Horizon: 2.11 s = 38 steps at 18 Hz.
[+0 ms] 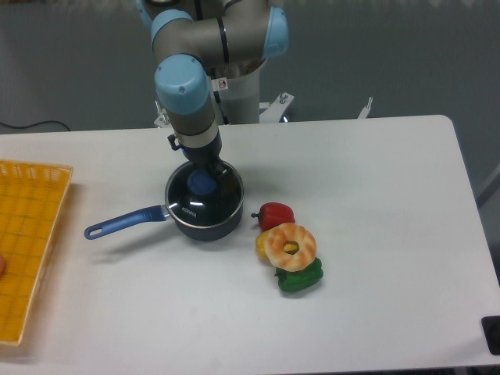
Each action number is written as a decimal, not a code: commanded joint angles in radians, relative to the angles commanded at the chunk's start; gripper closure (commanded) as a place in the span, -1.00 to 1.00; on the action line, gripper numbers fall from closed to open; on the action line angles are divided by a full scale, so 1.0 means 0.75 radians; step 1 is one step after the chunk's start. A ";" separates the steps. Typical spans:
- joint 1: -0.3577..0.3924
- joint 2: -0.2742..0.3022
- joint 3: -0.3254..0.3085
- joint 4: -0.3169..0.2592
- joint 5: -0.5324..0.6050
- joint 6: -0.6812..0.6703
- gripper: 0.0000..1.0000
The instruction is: Open the lid
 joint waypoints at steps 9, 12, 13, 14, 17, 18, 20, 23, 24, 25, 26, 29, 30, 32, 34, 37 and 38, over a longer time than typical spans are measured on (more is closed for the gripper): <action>-0.022 -0.022 0.000 0.012 0.000 -0.016 -1.00; -0.022 -0.022 -0.006 0.012 -0.004 -0.018 -1.00; -0.022 -0.022 -0.006 0.014 -0.010 -0.018 -1.00; -0.022 -0.022 -0.004 0.014 -0.014 -0.018 -1.00; -0.022 -0.025 -0.006 0.014 -0.020 -0.018 -1.00; -0.022 -0.025 -0.006 0.014 -0.020 -0.018 -1.00; -0.025 -0.025 -0.006 0.014 -0.020 -0.018 -1.00; -0.025 -0.031 -0.006 0.014 -0.022 -0.018 -1.00; -0.025 -0.037 -0.006 0.014 -0.022 -0.018 -1.00; -0.025 -0.039 -0.006 0.014 -0.022 -0.018 -1.00; -0.027 -0.043 -0.006 0.014 -0.025 -0.016 -1.00; -0.027 -0.045 -0.008 0.020 -0.047 -0.016 -1.00; -0.027 -0.045 -0.006 0.020 -0.051 -0.016 -1.00; -0.027 -0.045 -0.008 0.020 -0.051 -0.016 -1.00; -0.027 -0.045 -0.008 0.020 -0.051 -0.016 -1.00; -0.029 -0.045 -0.008 0.022 -0.051 -0.014 -1.00; -0.029 -0.045 -0.010 0.020 -0.051 -0.014 -1.00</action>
